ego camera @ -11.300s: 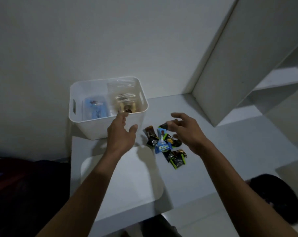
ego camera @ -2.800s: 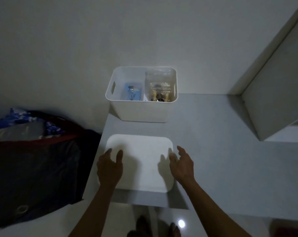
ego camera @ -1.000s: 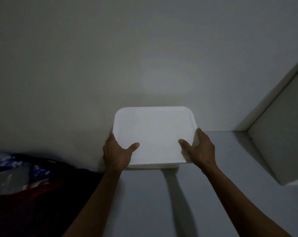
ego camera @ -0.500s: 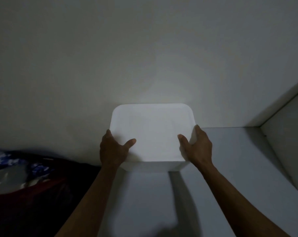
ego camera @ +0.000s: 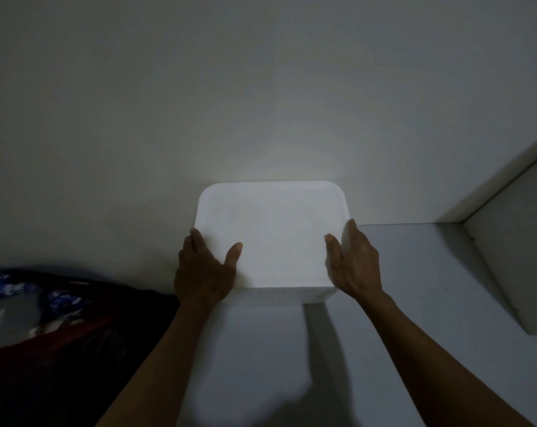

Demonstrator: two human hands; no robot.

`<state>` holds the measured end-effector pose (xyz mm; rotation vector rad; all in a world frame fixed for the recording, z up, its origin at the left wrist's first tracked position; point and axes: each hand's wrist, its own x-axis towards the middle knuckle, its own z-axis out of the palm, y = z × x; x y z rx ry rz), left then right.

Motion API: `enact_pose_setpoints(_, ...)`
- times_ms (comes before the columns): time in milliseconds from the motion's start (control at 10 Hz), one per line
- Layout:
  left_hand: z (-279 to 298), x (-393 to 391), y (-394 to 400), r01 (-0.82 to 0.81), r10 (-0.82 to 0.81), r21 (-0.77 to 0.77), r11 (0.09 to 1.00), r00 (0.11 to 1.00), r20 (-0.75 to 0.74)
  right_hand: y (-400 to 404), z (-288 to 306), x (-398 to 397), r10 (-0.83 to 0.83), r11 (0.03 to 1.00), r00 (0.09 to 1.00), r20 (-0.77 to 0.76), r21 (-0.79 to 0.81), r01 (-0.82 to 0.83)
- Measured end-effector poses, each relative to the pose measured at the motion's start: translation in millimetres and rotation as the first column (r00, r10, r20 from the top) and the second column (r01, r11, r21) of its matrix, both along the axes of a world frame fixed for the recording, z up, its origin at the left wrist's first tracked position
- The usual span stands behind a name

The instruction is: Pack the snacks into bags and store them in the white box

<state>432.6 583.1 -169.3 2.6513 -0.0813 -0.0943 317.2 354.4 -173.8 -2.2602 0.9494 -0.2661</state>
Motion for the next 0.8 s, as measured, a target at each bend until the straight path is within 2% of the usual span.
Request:
enact_pose_setpoints(400, -0.3, -4.0, 2.0, 0.047, -0.049, 0.033, 0.998, 0.996, 0.069, 0.8, 3.8, -1.6, 0.021, 0.999, 1.0, -0.015, 0.031, -0.021)
enact_pose_setpoints(600, 3.5, -12.1, 6.8, 0.024, -0.029, 0.045, 0.999, 0.992, 0.121, 1.8, 9.6, -14.3, -0.009, 0.997, 1.0, 0.016, 0.077, 0.007)
enact_pose_setpoints(700, 9.6, -29.2, 14.2, 0.011, -0.017, 0.033, 0.999, 0.981, 0.195, 7.4, 17.3, -31.7, -0.024, 0.998, 0.998, 0.063, 0.06, 0.02)
enact_pose_setpoints(800, 27.2, -46.7, 18.5, 0.015, -0.013, -0.016, 1.0, 0.99, 0.141, 15.3, 30.9, -49.3, -0.029, 0.998, 0.996, 0.087, 0.06, 0.024)
